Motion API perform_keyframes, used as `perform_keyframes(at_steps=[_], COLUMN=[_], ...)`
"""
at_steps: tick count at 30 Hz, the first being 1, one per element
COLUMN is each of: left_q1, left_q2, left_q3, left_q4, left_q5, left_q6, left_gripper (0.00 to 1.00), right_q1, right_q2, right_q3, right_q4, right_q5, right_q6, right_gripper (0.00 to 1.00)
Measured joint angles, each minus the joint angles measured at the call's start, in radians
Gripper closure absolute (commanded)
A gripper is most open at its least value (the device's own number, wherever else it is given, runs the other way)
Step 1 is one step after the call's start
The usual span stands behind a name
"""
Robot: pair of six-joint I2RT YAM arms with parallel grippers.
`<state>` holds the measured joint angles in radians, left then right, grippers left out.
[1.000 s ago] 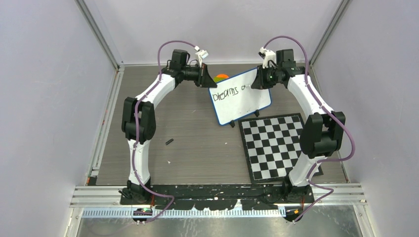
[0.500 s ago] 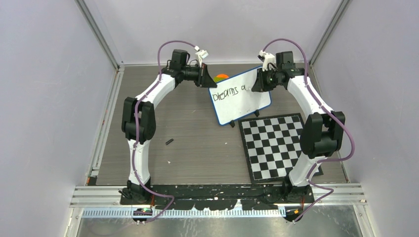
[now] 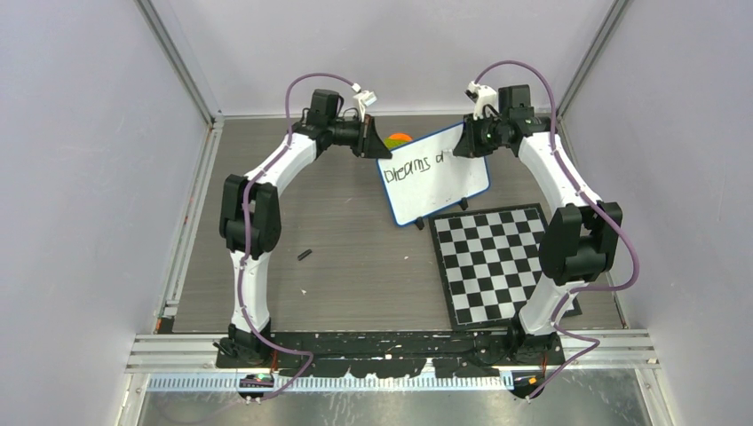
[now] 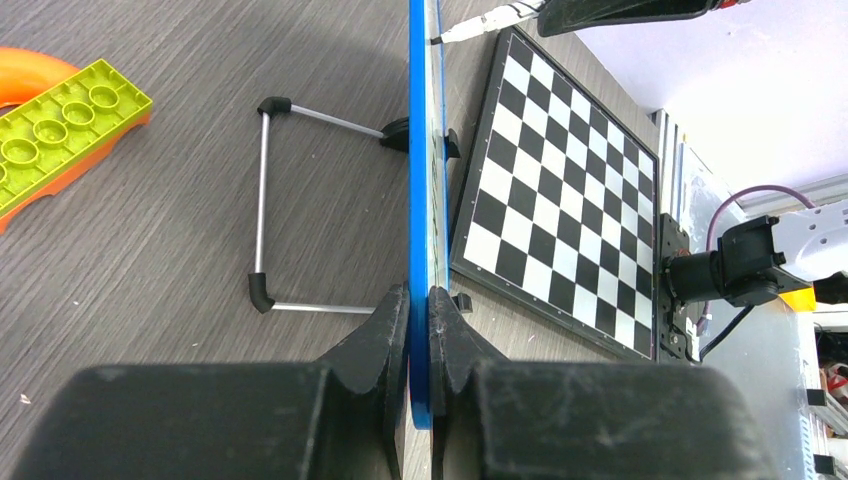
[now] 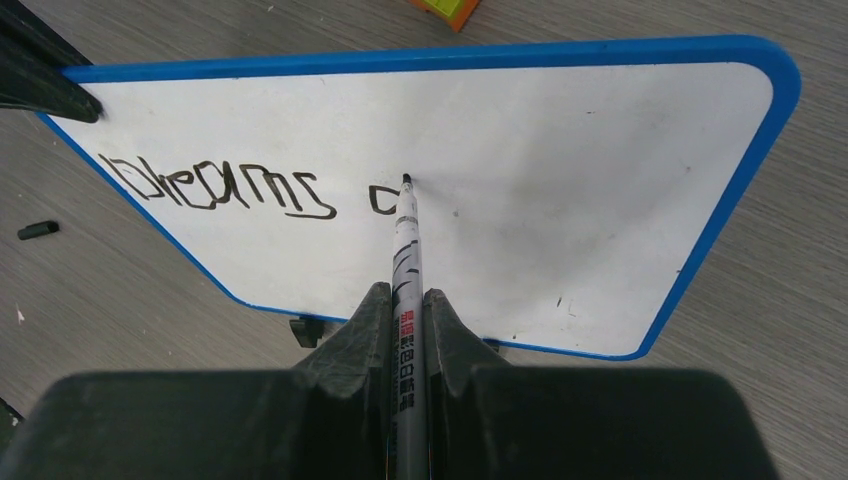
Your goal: Write a sentence on the whiteboard
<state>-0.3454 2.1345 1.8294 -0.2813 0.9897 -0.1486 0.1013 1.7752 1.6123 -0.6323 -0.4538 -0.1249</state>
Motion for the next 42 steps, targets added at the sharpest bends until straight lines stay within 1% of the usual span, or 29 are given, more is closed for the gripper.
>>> perform_keyframes(at_steps=[13, 27, 34, 42], left_q1=[-0.003, -0.003, -0.003, -0.003], left_q2=[0.002, 0.002, 0.002, 0.002], left_q3=[0.003, 0.004, 0.005, 0.005], left_q4=[-0.001, -0.006, -0.008, -0.008], left_q5=[-0.004, -0.01, -0.01, -0.005], left_q6=[0.0, -0.001, 0.0, 0.004], left_gripper=[1.0, 1.0, 1.0, 1.0], right_q1=[-0.003, -0.014, -0.014, -0.014], right_q2=[0.0, -0.013, -0.013, -0.011], right_q3=[0.001, -0.059, -0.052, -0.003], right_q4=[0.0, 0.0, -0.003, 0.004], right_q5=[0.021, 0.026, 0.025, 0.026], right_q6=[-0.005, -0.005, -0.003, 0.0], right_gripper=[1.0, 1.0, 1.0, 1.0])
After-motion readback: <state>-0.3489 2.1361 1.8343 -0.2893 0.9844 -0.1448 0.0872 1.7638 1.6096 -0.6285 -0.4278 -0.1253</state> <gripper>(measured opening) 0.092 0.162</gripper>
